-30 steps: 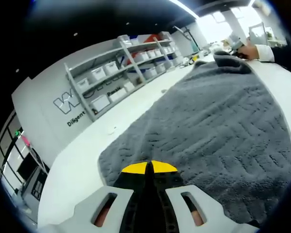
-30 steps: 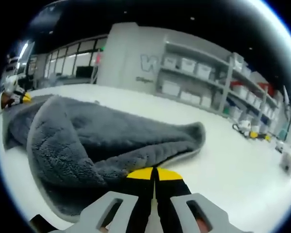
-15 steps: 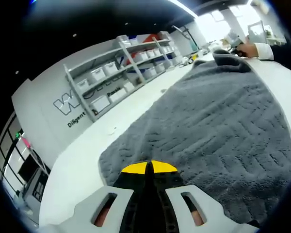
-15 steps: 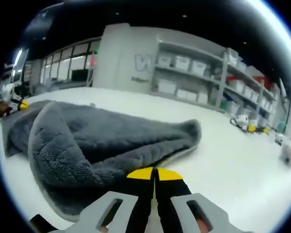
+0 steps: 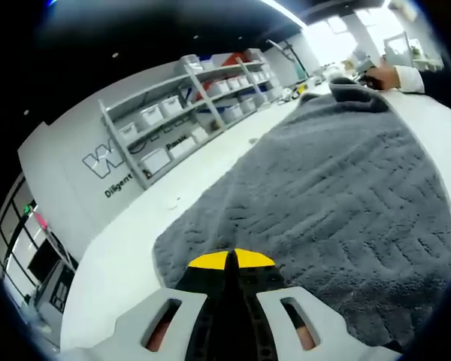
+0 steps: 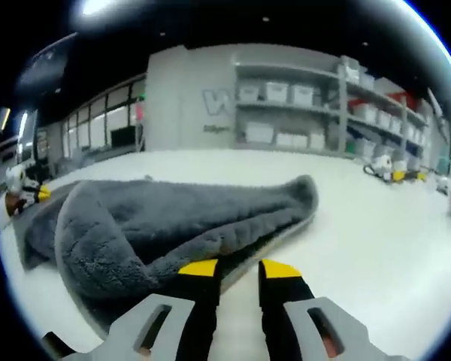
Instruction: Open the folded towel by lifting each exposed corner and separating the folded layers until the towel lies flat within the target outline without major curled edges
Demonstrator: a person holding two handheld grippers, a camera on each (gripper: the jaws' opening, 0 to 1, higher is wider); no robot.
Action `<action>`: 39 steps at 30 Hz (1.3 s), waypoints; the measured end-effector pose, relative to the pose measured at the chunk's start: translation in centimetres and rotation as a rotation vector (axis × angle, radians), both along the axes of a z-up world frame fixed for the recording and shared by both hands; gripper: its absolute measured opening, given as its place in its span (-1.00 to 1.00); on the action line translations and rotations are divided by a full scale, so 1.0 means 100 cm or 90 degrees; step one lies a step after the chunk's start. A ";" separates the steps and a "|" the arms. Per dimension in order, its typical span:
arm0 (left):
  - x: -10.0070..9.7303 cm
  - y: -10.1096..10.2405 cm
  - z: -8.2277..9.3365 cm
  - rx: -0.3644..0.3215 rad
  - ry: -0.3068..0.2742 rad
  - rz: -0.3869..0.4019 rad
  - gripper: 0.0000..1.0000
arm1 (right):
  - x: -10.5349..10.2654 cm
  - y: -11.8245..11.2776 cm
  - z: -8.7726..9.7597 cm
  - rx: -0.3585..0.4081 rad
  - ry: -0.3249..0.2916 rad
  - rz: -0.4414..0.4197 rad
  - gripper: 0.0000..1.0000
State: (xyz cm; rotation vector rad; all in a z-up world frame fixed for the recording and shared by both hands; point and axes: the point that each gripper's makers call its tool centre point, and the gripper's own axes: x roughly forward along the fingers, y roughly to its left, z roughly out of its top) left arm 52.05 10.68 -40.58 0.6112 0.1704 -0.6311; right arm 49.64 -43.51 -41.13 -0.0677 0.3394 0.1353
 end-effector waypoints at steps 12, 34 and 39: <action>0.000 0.000 0.000 0.000 -0.001 0.000 -0.99 | -0.001 0.006 -0.003 0.023 0.008 0.001 -0.72; 0.000 0.000 0.000 0.001 -0.002 0.000 -0.99 | -0.003 -0.001 0.000 -0.097 0.004 0.010 -1.00; 0.000 0.000 0.000 0.001 -0.002 -0.001 -0.99 | -0.002 -0.007 -0.001 -0.118 0.008 -0.004 -1.00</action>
